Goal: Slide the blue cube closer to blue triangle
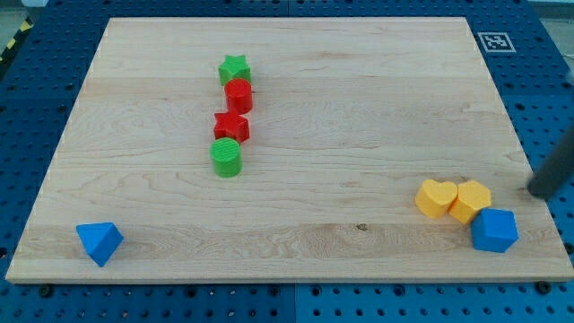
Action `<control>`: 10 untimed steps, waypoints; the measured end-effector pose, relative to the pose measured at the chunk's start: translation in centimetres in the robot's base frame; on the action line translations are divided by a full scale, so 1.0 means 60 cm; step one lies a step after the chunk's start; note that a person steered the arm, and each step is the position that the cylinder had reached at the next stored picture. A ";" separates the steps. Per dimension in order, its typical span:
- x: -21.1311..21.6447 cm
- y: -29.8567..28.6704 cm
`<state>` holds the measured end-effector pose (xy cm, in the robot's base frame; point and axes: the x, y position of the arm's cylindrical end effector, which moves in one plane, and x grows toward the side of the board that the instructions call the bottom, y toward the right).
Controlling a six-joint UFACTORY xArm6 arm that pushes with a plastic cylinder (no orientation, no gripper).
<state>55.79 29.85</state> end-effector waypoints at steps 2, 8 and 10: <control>0.040 -0.088; 0.066 -0.379; 0.074 -0.472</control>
<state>60.24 1.53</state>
